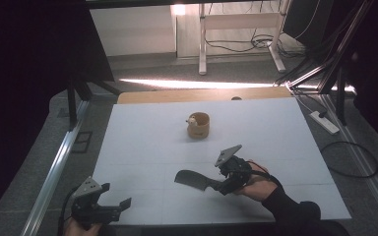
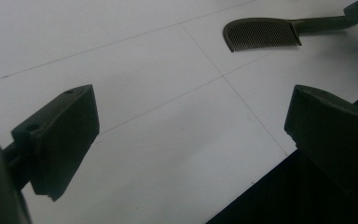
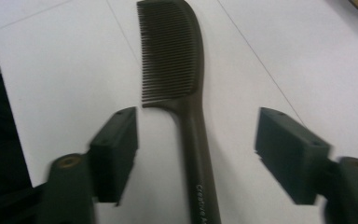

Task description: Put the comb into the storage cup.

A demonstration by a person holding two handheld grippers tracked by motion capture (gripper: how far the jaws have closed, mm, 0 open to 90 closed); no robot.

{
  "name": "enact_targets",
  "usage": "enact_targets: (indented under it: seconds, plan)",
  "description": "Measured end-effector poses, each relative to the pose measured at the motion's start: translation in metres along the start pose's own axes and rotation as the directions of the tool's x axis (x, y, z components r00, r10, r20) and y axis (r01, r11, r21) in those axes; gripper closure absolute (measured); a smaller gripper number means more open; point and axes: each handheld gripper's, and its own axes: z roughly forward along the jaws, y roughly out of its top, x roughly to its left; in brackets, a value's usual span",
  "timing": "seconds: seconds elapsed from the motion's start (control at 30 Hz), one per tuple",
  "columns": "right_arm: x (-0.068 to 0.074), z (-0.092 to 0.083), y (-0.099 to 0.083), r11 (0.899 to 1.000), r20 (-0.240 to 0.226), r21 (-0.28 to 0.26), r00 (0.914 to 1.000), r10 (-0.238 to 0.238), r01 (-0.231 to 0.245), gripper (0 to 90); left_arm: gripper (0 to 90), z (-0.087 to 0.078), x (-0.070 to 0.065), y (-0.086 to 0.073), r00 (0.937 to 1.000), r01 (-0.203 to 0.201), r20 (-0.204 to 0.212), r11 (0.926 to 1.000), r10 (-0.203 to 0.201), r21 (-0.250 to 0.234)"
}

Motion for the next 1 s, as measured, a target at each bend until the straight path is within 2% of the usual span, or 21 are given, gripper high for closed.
enact_targets:
  seconds: [0.13, 0.43, 0.53, 0.77, 1.0]
  plan:
    - [-0.001, 0.000, -0.002, 1.000, 0.027, 0.015, 0.9996, 0.000, -0.001, 15.2, 4.0, 0.000, 0.000, 0.000, 1.0000, 0.001, 0.000, 1.0000, -0.001, 0.000]
    - [-0.004, -0.002, -0.005, 1.000, 0.021, 0.026, 0.9996, 0.017, -0.018, 6.2, 4.0, 0.000, 0.000, 0.000, 1.0000, 0.001, 0.000, 1.0000, -0.001, 0.001]
    - [-0.005, -0.001, -0.004, 0.999, 0.016, 0.030, 0.9997, 0.019, -0.020, 0.0, 4.0, 0.000, 0.000, 0.000, 1.0000, 0.001, 0.000, 1.0000, -0.001, 0.001]
    - [-0.004, -0.001, -0.001, 0.999, 0.023, 0.036, 0.9997, 0.009, -0.010, 0.0, 4.0, 0.000, 0.000, 0.000, 1.0000, 0.000, 0.000, 1.0000, 0.000, 0.002]
    - [-0.005, 0.010, -0.002, 0.998, 0.009, 0.064, 1.0000, -0.002, 0.001, 0.0, 4.0, 0.000, 0.000, 0.000, 1.0000, -0.001, 0.001, 1.0000, 0.001, 0.002]
